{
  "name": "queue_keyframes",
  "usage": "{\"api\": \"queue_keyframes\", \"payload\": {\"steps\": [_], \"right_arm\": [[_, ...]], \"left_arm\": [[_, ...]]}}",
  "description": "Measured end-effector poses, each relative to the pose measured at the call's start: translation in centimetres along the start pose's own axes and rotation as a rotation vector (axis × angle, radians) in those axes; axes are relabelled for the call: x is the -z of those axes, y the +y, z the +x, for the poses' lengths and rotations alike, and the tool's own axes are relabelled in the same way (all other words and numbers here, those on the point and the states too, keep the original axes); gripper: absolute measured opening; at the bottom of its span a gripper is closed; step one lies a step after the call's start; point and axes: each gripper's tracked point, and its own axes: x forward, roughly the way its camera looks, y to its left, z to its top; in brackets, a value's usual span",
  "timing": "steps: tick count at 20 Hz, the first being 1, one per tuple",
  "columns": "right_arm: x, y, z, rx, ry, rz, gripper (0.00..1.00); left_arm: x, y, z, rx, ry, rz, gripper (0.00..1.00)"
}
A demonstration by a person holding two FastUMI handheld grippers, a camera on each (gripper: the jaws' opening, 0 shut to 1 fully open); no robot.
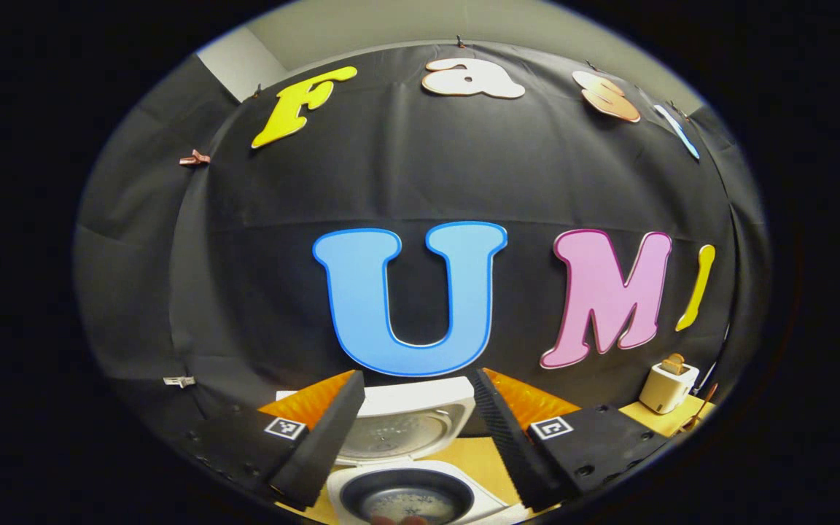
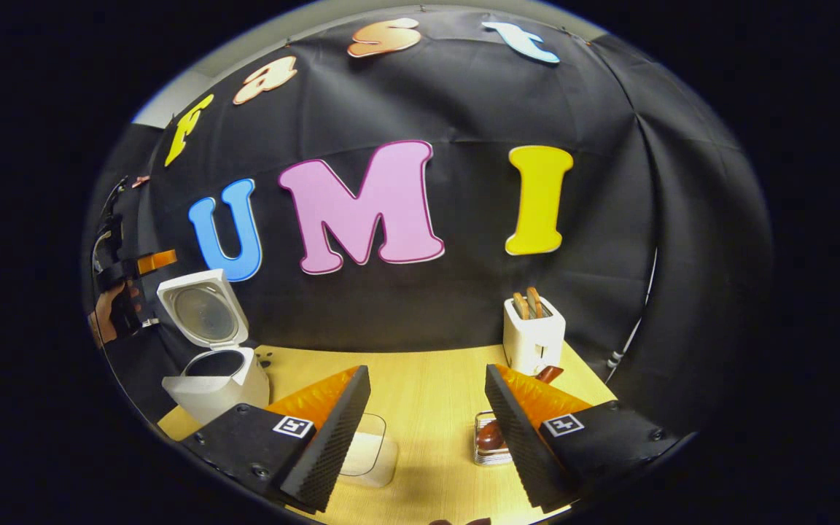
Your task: Close the left gripper, press the button to open the rice cooker; take a wooden spoon from the chopstick holder with the right hand, scoop a spoonful of rice and pour it into the rice cooker, then put the wooden spoon back into the chopstick holder.
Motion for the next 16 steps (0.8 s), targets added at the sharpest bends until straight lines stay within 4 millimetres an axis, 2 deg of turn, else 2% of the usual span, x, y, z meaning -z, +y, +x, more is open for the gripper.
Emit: {"api": "queue_keyframes", "payload": {"steps": [7, 11, 14, 16], "right_arm": [[4.8, -6.5, 3.3, 0.049, 0.076, 0.017, 0.98], [7.1, -9.3, 6.1, 0.050, 0.114, 0.026, 1.00], [9.2, -11.0, 8.2, 0.044, 0.145, 0.055, 0.98], [10.6, -11.8, 9.4, 0.038, 0.163, 0.082, 0.98]], "left_arm": [[2.1, -3.3, -3.0, -0.006, 0.016, -0.006, 0.98], [3.9, -5.2, -4.5, -0.006, 0.051, 0.012, 0.98], [5.9, -6.3, -4.9, -0.015, 0.115, 0.011, 0.98], [6.6, -7.0, -4.9, -0.025, 0.137, -0.014, 0.98]]}}
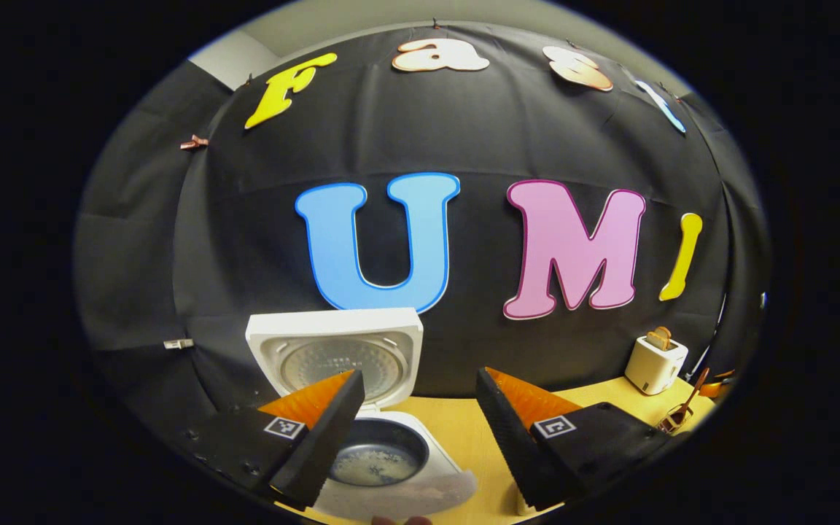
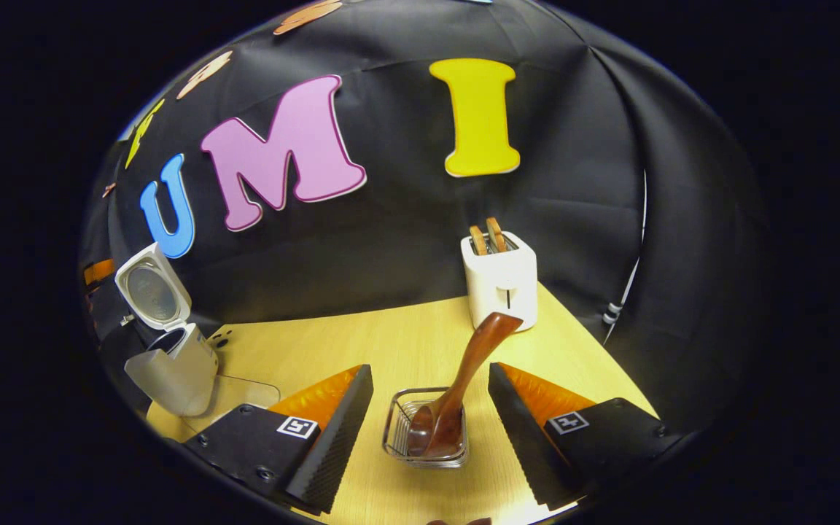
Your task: Close the left gripper, press the button to open the rice cooker; take a wooden spoon from the chopstick holder with the right hand, scoop a spoonful of rice and pour it into the rice cooker, then put the wooden spoon back into the chopstick holder.
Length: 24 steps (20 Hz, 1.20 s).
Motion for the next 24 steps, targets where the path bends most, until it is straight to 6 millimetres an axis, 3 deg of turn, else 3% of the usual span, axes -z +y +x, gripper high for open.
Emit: {"api": "queue_keyframes", "payload": {"steps": [5, 9, 17, 18, 19, 21, 22, 24], "right_arm": [[2.1, -1.1, 3.7, -0.034, 0.037, 0.029, 0.98], [3.2, -0.6, 6.2, -0.069, 0.049, 0.067, 0.98], [3.4, 0.6, 8.9, -0.091, 0.038, 0.112, 0.96], [3.6, 0.3, 9.2, -0.078, 0.042, 0.110, 1.00], [3.8, 0.0, 9.4, -0.061, 0.046, 0.107, 0.81], [4.0, -0.9, 9.4, -0.022, 0.051, 0.105, 0.77], [3.9, -0.9, 9.2, -0.016, 0.051, 0.110, 0.50], [3.5, -0.9, 8.9, -0.012, 0.036, 0.112, 0.46]], "left_arm": [[0.9, -0.8, -0.2, -0.030, 0.018, 0.006, 0.98], [2.1, -1.5, -0.4, -0.036, 0.049, 0.042, 0.98], [3.7, -2.0, -0.2, -0.039, 0.087, 0.079, 0.97], [4.0, -1.9, -0.3, -0.040, 0.091, 0.083, 0.96], [4.1, -1.8, -0.3, -0.042, 0.093, 0.087, 0.96], [4.2, -1.6, -0.5, -0.042, 0.097, 0.088, 0.96], [4.2, -1.5, -0.6, -0.041, 0.096, 0.089, 0.96], [4.2, -1.4, -0.7, -0.039, 0.094, 0.093, 0.96]]}}
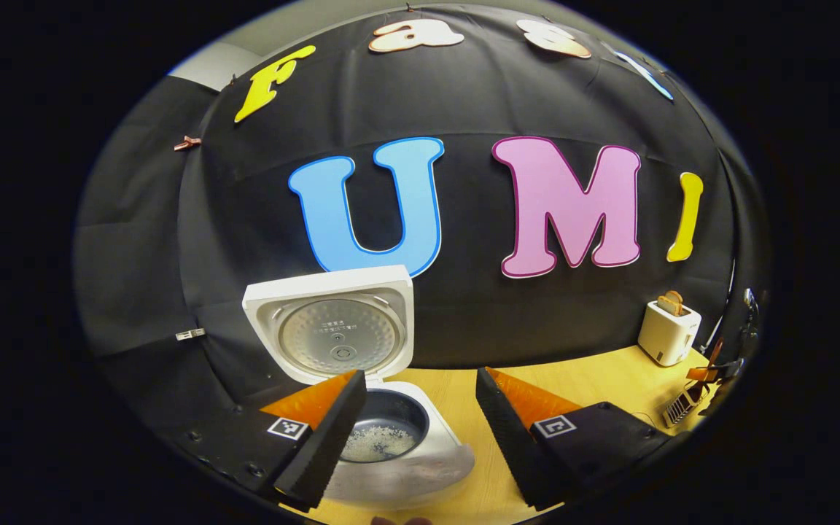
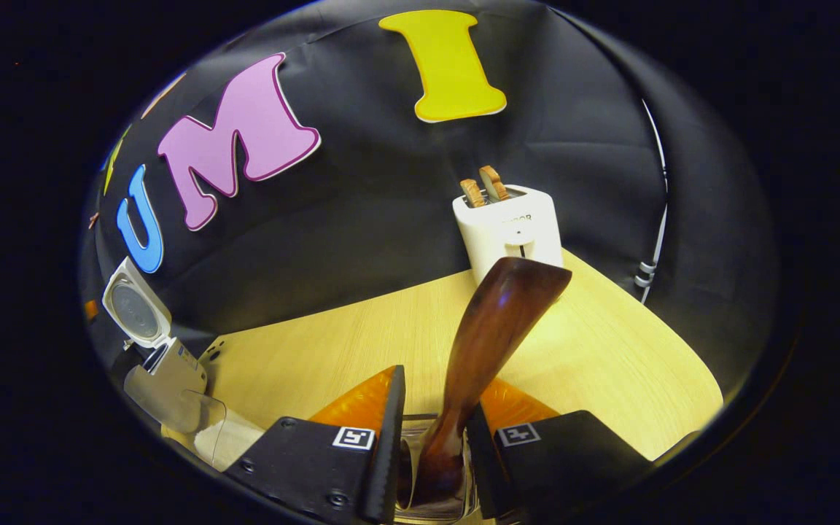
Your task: Close the left gripper, press the button to open the rice cooker; take a wooden spoon from the chopstick holder with the right hand, scoop a spoonful of rice and pour it into the rice cooker, then put the wooden spoon back into the chopstick holder.
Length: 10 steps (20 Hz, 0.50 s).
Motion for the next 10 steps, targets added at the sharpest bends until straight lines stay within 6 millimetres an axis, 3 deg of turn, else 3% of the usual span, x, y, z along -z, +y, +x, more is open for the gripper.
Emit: {"api": "queue_keyframes", "payload": {"steps": [3, 5, 6, 7, 8, 9, 10], "right_arm": [[-0.2, 0.2, -0.6, -0.015, -0.014, 0.000, 0.46], [-0.1, 0.3, -0.8, -0.025, -0.010, 0.004, 0.23], [-0.1, 0.4, -0.9, -0.025, -0.009, 0.005, 0.24], [-0.1, 0.4, -1.1, -0.025, -0.011, 0.005, 0.10], [-0.1, 0.5, -1.4, -0.024, -0.011, 0.005, 0.10], [-0.1, 0.7, -1.7, -0.028, -0.014, 0.007, 0.24], [0.0, 1.0, -2.1, -0.032, -0.017, 0.009, 0.23]], "left_arm": [[0.0, 0.3, 0.0, 0.001, -0.002, -0.006, 0.96], [-0.1, 0.3, -0.2, 0.005, -0.004, -0.005, 0.96], [-0.1, 0.3, -0.3, 0.007, -0.006, -0.003, 0.96], [-0.3, 0.4, -0.4, 0.007, -0.009, -0.001, 0.96], [-0.3, 0.5, -0.4, 0.007, -0.012, 0.001, 0.96], [-0.5, 0.6, -0.4, 0.006, -0.014, 0.002, 0.96], [-0.4, 0.6, -0.5, 0.007, -0.016, 0.002, 0.96]]}}
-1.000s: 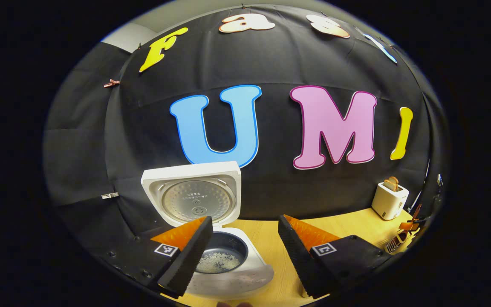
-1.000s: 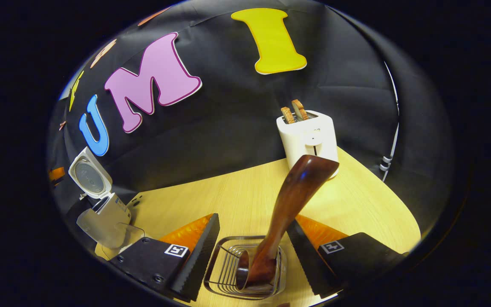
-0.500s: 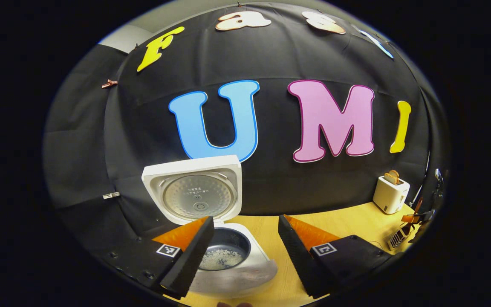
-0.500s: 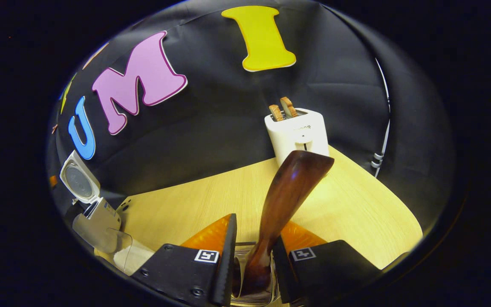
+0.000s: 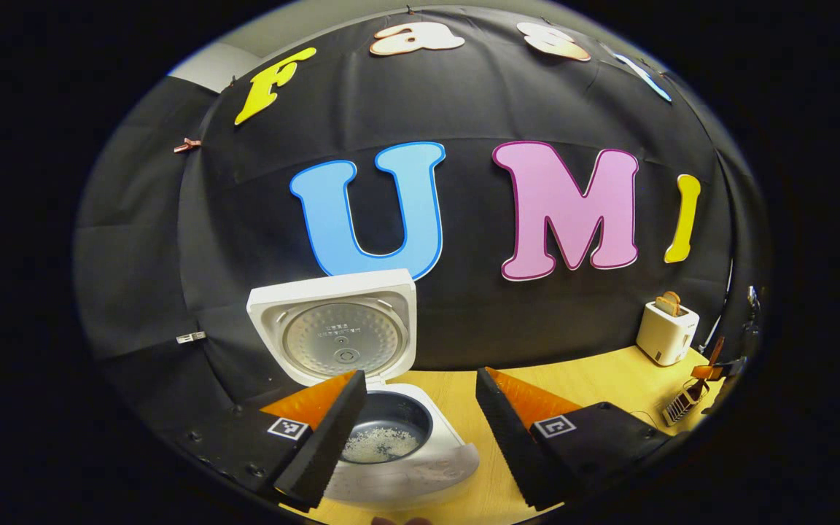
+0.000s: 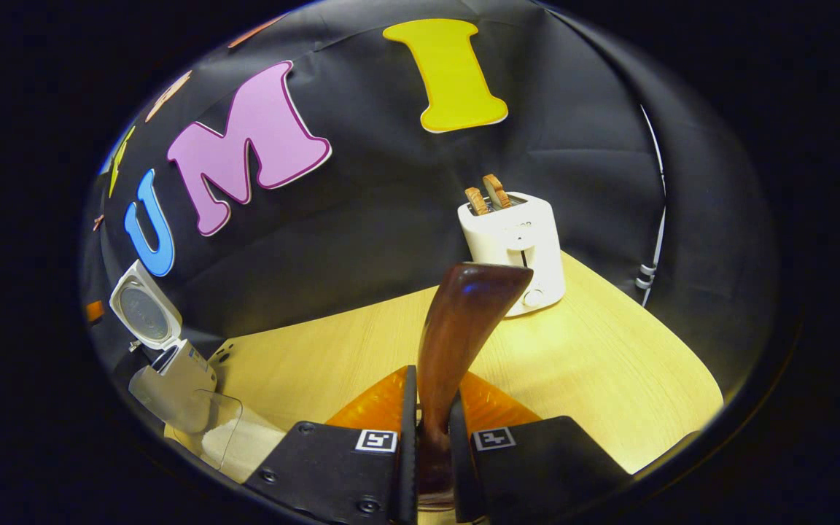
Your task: Close the left gripper, press the button to open the rice cooker; take a wooden spoon from the chopstick holder with the right hand, scoop a spoonful of rice and pour it into the rice cooker, then put the wooden spoon back into the chopstick holder.
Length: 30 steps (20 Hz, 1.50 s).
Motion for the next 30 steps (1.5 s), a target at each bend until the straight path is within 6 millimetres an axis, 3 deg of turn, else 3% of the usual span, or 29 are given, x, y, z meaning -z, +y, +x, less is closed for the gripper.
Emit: {"api": "queue_keyframes", "payload": {"steps": [6, 7, 8, 9, 10, 11, 12, 19, 23, 30], "right_arm": [[0.6, 0.8, -1.1, -0.006, 0.001, -0.037, 0.23], [0.8, 0.8, -1.0, -0.002, 0.003, -0.049, 0.07], [1.1, 1.0, -0.9, 0.002, 0.005, -0.059, 0.23], [1.4, 1.0, -0.7, 0.010, 0.011, -0.072, 0.24], [1.5, 1.1, -0.6, 0.011, 0.009, -0.081, 0.14], [1.5, 1.3, -0.4, 0.008, 0.002, -0.080, 0.16], [1.5, 1.5, -0.4, 0.002, 0.002, -0.074, 0.27], [1.4, 1.1, -1.0, 0.040, -0.013, -0.082, 0.25], [0.5, -0.1, -1.3, 0.079, -0.027, -0.046, 0.17], [-2.8, 0.1, -3.4, 0.070, -0.098, 0.034, 0.17]], "left_arm": [[0.0, 0.5, -0.2, -0.003, -0.005, -0.005, 0.96], [-0.1, 0.6, -0.3, -0.003, -0.006, -0.005, 0.96], [0.0, 0.7, -0.4, -0.002, -0.007, -0.007, 0.96], [0.0, 0.8, -0.5, -0.002, -0.006, -0.007, 0.96], [0.1, 0.8, -0.6, 0.000, -0.006, -0.006, 0.96], [0.0, 0.9, -0.6, 0.000, -0.008, -0.003, 0.96], [0.1, 1.1, -0.7, 0.000, -0.008, 0.000, 0.96], [0.3, 2.4, -0.7, -0.013, -0.007, -0.012, 0.96], [0.4, 3.1, -0.6, -0.015, -0.010, -0.021, 0.96], [0.3, 4.3, -0.8, -0.021, -0.024, -0.043, 0.96]]}}
